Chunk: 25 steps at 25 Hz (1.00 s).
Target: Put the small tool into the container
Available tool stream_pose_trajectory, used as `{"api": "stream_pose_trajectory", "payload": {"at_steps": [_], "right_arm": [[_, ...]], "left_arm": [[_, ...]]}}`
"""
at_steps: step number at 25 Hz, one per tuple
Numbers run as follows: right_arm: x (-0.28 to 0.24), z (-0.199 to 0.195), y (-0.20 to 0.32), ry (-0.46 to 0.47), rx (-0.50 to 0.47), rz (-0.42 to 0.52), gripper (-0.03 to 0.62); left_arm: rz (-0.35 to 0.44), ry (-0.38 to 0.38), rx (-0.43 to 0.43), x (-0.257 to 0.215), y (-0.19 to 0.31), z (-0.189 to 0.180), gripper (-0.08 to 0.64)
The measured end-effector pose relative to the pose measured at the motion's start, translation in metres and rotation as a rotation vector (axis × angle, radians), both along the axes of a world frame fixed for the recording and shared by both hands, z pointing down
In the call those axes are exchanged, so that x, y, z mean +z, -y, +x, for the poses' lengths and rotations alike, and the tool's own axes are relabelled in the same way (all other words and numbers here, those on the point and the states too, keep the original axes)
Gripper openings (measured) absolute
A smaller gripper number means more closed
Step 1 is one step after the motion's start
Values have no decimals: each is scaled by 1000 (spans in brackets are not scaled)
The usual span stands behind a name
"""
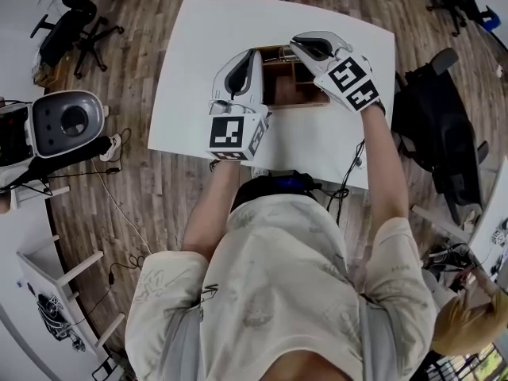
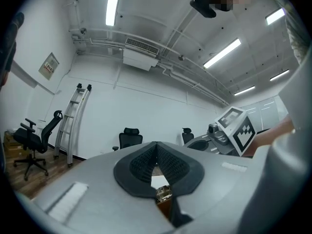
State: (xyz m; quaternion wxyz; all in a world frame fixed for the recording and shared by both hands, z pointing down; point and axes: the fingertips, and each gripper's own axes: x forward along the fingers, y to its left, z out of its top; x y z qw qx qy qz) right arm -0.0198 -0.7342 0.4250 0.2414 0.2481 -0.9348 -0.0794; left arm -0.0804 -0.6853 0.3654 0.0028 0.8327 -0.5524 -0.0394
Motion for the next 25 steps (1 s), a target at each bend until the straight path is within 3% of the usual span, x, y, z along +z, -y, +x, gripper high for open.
{"api": "stream_pose_trajectory", "payload": {"at_steps": [6, 25], "right_arm": [[-41, 20, -5, 129, 88, 108, 28], [-113, 70, -43, 390, 312, 273, 21]], "left_arm": [[17, 2, 14, -11, 0, 14, -2], [71, 45, 65, -40, -12, 51, -2]]}}
